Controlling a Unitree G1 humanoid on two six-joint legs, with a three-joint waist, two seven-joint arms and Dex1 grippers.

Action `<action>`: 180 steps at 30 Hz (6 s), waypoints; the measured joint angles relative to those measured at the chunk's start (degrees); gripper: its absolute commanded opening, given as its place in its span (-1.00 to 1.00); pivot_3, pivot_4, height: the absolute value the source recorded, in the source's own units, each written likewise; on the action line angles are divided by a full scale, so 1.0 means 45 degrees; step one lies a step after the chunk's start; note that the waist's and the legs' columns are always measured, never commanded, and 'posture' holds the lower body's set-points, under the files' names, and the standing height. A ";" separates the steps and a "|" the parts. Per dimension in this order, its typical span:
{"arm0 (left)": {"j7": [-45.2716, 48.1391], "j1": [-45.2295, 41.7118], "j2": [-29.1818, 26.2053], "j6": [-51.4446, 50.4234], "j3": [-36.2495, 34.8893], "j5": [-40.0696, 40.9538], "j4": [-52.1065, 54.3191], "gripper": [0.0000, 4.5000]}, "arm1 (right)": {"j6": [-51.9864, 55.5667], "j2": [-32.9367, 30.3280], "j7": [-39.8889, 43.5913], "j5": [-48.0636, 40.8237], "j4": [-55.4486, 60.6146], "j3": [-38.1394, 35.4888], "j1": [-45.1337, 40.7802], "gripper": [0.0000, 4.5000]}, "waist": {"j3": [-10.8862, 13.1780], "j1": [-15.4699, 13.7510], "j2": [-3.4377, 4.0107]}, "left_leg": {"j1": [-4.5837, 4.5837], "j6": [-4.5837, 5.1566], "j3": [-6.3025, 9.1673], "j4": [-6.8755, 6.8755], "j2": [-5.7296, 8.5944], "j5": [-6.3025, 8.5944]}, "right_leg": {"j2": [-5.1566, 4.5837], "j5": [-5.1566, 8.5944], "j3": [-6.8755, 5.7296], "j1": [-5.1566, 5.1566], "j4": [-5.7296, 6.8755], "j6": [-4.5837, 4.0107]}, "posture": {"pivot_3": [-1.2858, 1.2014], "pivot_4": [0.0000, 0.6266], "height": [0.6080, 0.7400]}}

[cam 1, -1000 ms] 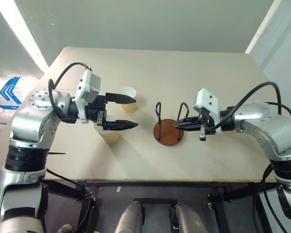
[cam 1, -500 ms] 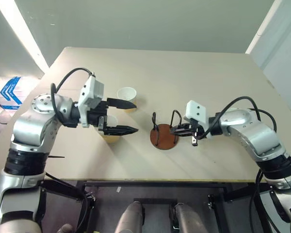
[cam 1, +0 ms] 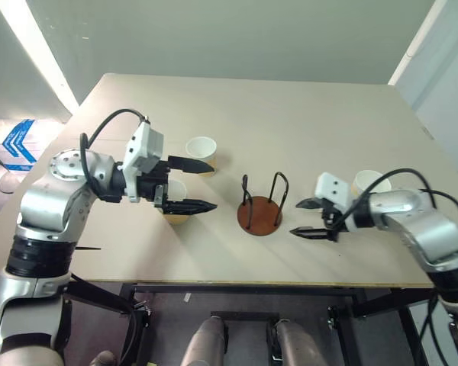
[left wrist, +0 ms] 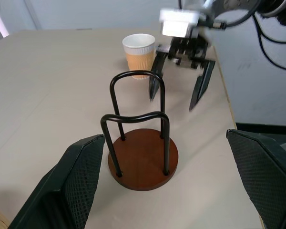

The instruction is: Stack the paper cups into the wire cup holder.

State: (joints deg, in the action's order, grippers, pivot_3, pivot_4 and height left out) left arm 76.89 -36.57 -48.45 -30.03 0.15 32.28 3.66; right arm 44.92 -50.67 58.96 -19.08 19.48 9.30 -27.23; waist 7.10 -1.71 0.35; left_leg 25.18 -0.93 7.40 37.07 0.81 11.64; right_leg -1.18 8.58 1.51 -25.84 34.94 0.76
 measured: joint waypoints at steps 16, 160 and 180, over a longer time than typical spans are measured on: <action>-0.1862 -0.0608 0.1190 0.0491 -0.0898 -0.0003 -0.0551 1.00 | -0.1853 -0.3673 0.0256 0.1455 -0.0839 -0.1125 -0.1088 0.64 | -0.0006 -0.0064 -0.0014 | -0.0003 0.0031 -0.0019 0.0004 0.0003 0.0010 | 0.0000 0.0031 0.0024 0.0012 0.0001 0.0074 | 0.03 -0.52 1.00; -0.1712 0.2261 -0.4116 0.2493 0.1894 -0.6730 0.1450 1.00 | 0.2460 -0.1333 0.1122 -0.5497 0.1757 -0.3524 -0.3146 0.47 | 0.0005 0.0107 0.0007 | -0.0032 -0.0019 -0.0018 -0.0017 -0.0030 0.0096 | 0.0023 0.0127 0.0014 -0.0039 0.0071 -0.0062 | 0.03 -0.52 1.00; 0.0151 0.0859 -0.2862 0.4508 0.2426 -0.6363 -0.0079 -0.97 | 0.1465 -0.1465 0.0599 -0.5616 0.1811 -0.3521 -0.2587 0.50 | 0.0004 0.0103 0.0006 | -0.0023 -0.0003 -0.0020 -0.0005 -0.0035 0.0095 | 0.0023 0.0123 0.0009 -0.0039 0.0073 -0.0056 | 0.03 -0.52 1.00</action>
State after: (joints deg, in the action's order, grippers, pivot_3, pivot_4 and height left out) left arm 77.57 -32.70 -61.33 -9.74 11.07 3.64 3.31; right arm 51.51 -57.26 61.66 -44.36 27.63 -6.54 -38.88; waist 7.12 -1.25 0.37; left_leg 25.07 -0.94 7.30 37.05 0.66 12.07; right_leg -1.08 9.14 1.55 -26.01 35.27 0.51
